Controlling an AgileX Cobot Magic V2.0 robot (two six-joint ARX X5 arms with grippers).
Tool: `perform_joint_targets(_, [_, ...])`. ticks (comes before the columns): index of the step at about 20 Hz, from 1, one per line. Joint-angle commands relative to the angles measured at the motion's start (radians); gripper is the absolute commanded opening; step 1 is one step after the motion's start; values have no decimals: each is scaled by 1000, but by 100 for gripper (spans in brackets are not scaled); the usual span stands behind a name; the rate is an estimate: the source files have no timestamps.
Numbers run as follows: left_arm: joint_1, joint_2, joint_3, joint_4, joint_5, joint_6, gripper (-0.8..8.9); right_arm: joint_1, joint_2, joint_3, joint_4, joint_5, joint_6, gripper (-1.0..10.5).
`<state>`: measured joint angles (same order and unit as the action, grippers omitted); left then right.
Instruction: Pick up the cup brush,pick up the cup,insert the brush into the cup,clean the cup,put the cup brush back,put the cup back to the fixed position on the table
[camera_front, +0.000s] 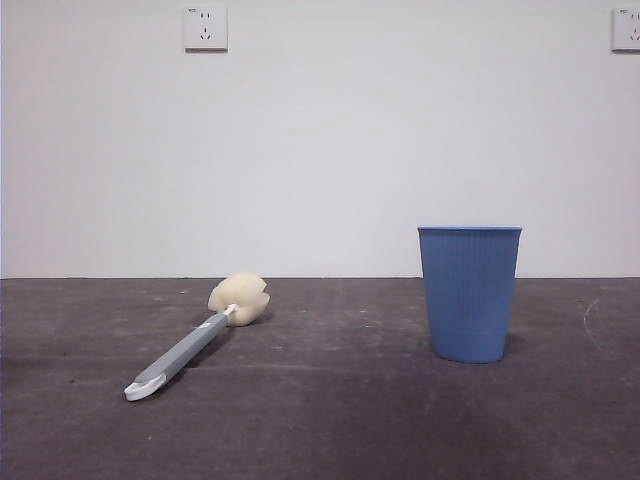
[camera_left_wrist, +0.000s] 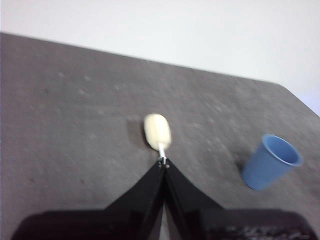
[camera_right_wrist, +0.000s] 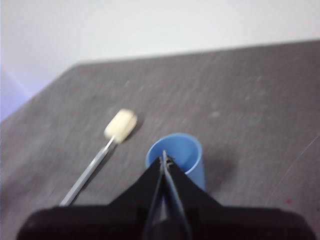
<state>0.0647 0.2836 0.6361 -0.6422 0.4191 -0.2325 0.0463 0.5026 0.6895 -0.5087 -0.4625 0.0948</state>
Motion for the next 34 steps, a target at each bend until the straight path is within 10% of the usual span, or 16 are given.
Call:
perform_joint_targets(1, [2, 60, 99, -111, 35, 41, -7, 2, 59, 118, -133, -32, -102, -12])
perform_joint_targets(19, [-21, 235, 302, -480, 58, 208, 3, 3, 155, 300, -459, -37, -208, 11])
perform_joint_targets(21, [-21, 236, 302, -480, 58, 206, 162, 3, 155, 300, -458, -37, -208, 121])
perform_joint_targets(24, [-25, 236, 302, -480, 63, 203, 675, 3, 155, 300, -456, -36, -194, 629])
perform_joint_targets(34, [-92, 364, 302, -435, 135, 202, 667, 3, 159, 300, -456, -37, -181, 662])
